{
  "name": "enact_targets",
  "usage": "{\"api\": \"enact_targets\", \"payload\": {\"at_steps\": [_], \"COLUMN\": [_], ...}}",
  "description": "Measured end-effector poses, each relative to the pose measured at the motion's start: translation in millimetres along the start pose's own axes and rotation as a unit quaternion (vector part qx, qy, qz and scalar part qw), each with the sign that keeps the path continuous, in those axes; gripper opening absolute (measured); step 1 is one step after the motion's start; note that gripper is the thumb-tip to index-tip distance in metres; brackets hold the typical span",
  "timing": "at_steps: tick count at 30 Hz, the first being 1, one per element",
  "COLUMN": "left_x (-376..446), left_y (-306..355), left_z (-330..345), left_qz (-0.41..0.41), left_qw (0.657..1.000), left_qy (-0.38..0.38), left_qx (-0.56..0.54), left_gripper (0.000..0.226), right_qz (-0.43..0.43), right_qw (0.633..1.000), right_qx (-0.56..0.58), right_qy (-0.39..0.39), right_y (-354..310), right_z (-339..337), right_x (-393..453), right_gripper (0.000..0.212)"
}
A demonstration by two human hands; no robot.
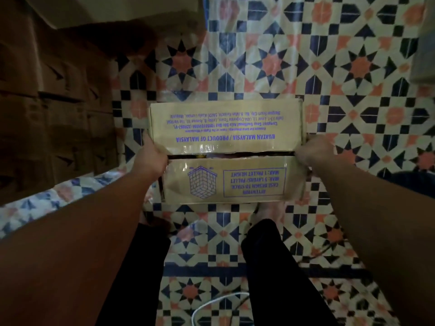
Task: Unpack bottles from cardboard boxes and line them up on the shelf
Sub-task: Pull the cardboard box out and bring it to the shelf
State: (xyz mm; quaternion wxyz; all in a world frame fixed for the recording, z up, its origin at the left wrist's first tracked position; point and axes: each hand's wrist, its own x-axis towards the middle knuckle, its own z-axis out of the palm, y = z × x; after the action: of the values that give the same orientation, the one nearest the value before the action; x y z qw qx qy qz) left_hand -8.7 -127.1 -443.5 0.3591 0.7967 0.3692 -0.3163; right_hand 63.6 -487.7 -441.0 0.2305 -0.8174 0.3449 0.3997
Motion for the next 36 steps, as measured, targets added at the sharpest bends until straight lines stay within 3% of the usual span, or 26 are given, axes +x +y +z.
{"api": "enact_targets", "payload": {"at_steps": [5, 10, 16, 18, 23, 27, 32, 36], "left_x": [33, 40, 8, -14, -123, -247, -399, -498], "left_y": [11, 9, 18, 26, 54, 72, 81, 59], "left_z": [-5, -9, -32, -45, -105, -169, -232, -269], "left_qz": [-0.089, -0.124, -0.106, -0.104, -0.099, -0.093, -0.075, -0.083], "left_qw": [0.994, 0.989, 0.991, 0.991, 0.994, 0.996, 0.993, 0.979], "left_qy": [-0.011, -0.046, -0.081, -0.074, -0.039, -0.004, 0.081, 0.142], "left_qx": [0.063, 0.073, 0.021, 0.035, 0.031, 0.0, -0.046, -0.118], "left_gripper": [0.04, 0.021, 0.033, 0.025, 0.024, 0.037, 0.025, 0.009], "right_qz": [0.002, 0.005, -0.023, -0.032, -0.054, -0.099, -0.178, -0.296], "right_qw": [0.995, 0.996, 0.993, 0.992, 0.99, 0.982, 0.951, 0.904], "right_qx": [-0.097, -0.087, -0.114, -0.12, -0.132, -0.162, -0.253, -0.307], "right_qy": [0.022, 0.03, 0.025, 0.02, -0.003, -0.005, 0.005, 0.036], "right_y": [-7, -4, -13, -14, -16, -28, -50, -86], "right_z": [8, 12, -14, -30, -96, -166, -244, -278], "right_x": [27, 30, -3, -24, -122, -239, -356, -442], "right_gripper": [0.015, 0.021, 0.011, 0.01, 0.01, 0.009, 0.026, 0.012]}}
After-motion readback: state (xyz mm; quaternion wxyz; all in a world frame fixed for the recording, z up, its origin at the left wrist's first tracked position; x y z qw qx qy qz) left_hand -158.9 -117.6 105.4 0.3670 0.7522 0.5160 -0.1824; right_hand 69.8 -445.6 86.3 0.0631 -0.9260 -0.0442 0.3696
